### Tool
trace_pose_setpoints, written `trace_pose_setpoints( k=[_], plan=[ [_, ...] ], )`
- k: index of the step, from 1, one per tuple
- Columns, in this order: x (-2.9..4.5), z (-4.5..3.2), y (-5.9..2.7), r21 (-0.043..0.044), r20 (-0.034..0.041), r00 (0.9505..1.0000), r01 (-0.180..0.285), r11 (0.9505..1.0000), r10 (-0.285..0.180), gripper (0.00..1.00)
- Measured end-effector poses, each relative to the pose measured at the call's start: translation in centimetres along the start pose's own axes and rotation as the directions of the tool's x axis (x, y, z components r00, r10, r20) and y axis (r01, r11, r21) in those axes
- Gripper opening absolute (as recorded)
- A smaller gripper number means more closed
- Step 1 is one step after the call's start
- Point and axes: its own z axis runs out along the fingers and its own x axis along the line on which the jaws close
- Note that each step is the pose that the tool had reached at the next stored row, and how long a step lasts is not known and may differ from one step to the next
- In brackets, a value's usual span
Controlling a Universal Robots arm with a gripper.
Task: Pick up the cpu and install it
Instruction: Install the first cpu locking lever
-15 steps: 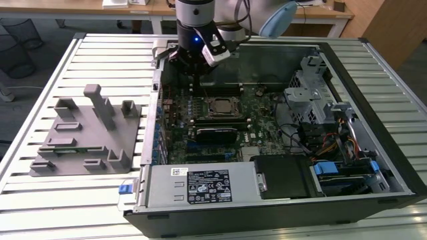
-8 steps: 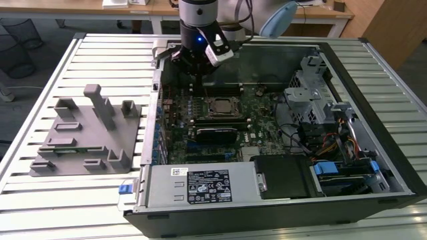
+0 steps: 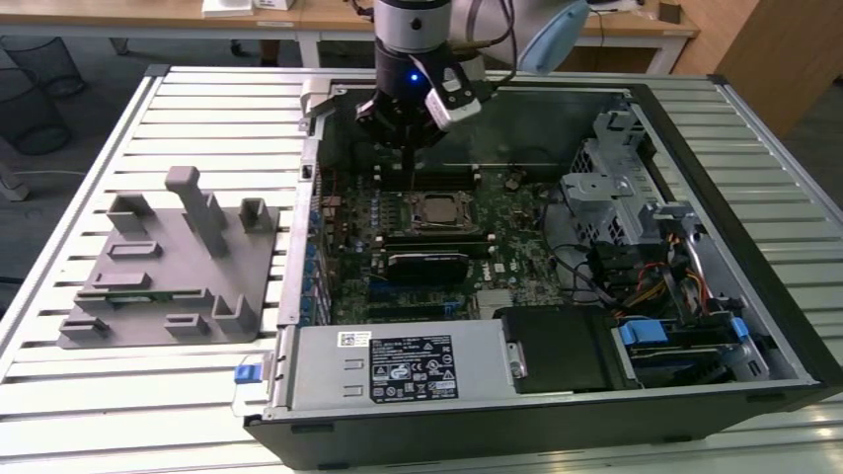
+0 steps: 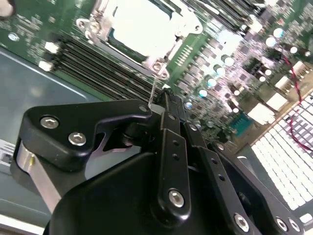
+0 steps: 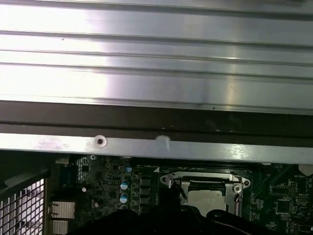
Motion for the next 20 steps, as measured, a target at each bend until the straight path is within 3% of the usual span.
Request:
trace_pose_setpoints(
  k=[5,20],
  plan=[
    [-0.93,0.0,-0.03,-0.0002,-0.0001,1.0,0.0,1.0,0.0,0.11],
    [-1.02,0.04,-0.04,-0.0018,0.0,1.0,0.001,1.0,-0.001,0.11]
  ],
)
